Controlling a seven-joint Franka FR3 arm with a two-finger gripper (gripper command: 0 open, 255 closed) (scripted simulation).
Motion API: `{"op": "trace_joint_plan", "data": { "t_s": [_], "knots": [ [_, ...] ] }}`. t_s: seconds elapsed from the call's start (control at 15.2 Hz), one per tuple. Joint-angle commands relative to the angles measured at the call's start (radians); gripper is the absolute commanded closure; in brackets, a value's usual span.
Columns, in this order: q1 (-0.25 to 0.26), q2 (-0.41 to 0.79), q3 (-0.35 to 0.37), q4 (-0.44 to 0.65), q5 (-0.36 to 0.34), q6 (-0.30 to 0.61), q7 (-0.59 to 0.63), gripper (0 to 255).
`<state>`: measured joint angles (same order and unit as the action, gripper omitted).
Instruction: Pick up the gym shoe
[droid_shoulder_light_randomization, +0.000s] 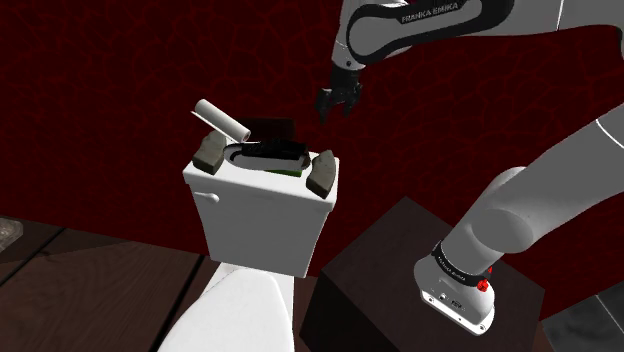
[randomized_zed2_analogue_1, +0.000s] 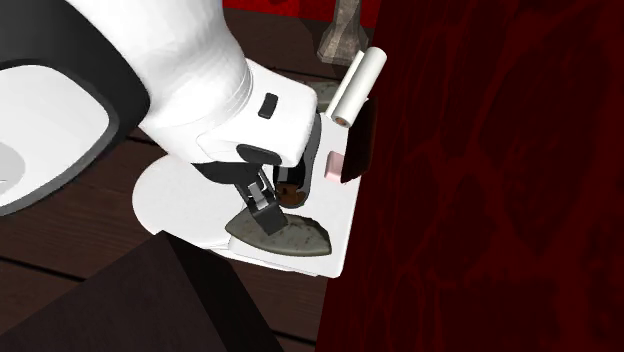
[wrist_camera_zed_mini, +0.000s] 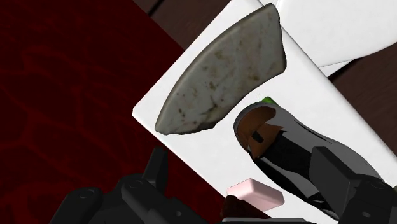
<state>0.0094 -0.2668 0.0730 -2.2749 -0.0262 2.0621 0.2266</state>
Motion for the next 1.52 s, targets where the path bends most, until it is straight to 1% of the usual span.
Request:
{"op": "trace_joint_plan", "data": {
  "t_s": [0.0,0.46,0.92,1.06,1.12,1.45],
  "knots": [
    [0.002,0.078,0.012,0.027,-0.006,0.047,0.028,0],
    [0.015,0.341,0.037,0.174,-0.043,0.145,0.120,0],
    [0.017,0.389,0.034,0.134,-0.055,0.234,0.131,0],
    [0.017,0.393,0.034,0.131,-0.056,0.241,0.132,0],
    [0.017,0.394,0.034,0.131,-0.056,0.241,0.132,255],
    [0.017,0.393,0.034,0.130,-0.056,0.240,0.132,255]
  ]
}}
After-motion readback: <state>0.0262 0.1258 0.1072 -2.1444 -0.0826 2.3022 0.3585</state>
